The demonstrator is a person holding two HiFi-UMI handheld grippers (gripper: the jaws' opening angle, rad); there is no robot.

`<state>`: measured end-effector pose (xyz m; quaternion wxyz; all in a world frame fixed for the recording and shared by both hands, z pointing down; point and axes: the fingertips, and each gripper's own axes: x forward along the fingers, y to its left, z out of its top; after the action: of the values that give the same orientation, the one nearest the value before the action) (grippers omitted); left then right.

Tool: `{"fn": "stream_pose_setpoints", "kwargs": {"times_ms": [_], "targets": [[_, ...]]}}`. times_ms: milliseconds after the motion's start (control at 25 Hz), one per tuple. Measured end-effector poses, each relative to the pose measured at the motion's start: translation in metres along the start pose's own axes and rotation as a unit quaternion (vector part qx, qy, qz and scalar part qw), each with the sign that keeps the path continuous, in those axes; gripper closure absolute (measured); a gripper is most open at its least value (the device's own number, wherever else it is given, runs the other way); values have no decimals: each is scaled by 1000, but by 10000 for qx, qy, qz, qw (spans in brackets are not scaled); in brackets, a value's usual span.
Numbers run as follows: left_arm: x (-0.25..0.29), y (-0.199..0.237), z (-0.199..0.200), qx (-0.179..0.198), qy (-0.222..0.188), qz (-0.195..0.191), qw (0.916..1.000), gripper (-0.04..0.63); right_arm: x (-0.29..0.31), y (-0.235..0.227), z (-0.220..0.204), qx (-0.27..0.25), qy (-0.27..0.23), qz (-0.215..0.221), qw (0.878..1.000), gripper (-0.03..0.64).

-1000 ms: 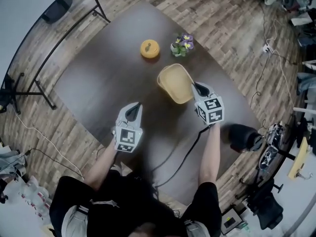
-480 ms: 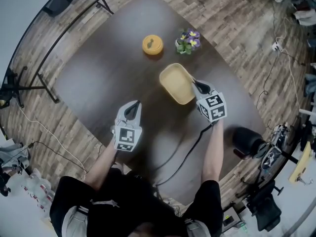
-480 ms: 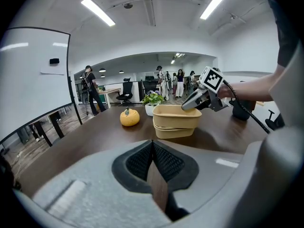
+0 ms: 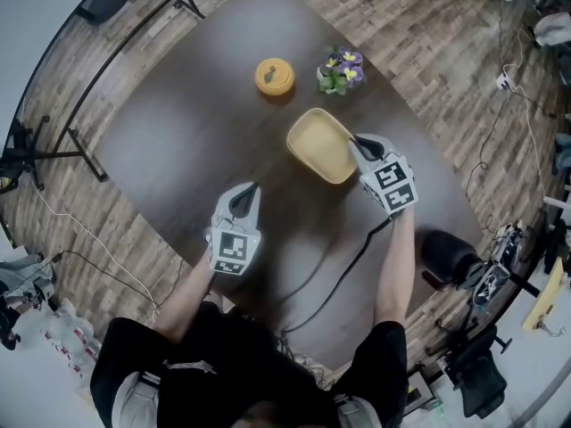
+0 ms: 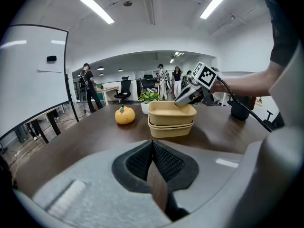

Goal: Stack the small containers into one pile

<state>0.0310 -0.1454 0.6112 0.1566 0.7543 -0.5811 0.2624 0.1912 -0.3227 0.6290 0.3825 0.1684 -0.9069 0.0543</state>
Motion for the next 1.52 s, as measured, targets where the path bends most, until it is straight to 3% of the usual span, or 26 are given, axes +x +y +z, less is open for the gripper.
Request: {"fn": "stream_pose_setpoints", "kwargs": {"times_ms": [200,440,640,680,760,880,1160,1520], "targets": [[0,1,-2,-22,-2,29,10000,584,6,5,4,-496,154,182,9985,595],[2,-2,-7,-35,85,46,9999,584,20,11,-6,-511,272,278,9979,594],[-1,1,-12,-42,181,93,9998,584,28,12,-13,-377,340,37,9987,581],[-2,2,-11,-46,170,102,9998,584,28,12,-14,-323,335,-1,9989,565],[-2,4,-7,-43,113,111,9999,584,30,11,-15,-239,326,-49,9992,437],[-3,8,-7,-42,107,137,9998,584,32,12,-13,-220,323,-77,9992,365],[-14,13,-5,-62,48,169,9998,584,26,17,-4,-363,403,-197,9983,365],[-46,29,27,71,-428,118,9990,584,-14,36,29,-393,393,-548,9969,365]]}}
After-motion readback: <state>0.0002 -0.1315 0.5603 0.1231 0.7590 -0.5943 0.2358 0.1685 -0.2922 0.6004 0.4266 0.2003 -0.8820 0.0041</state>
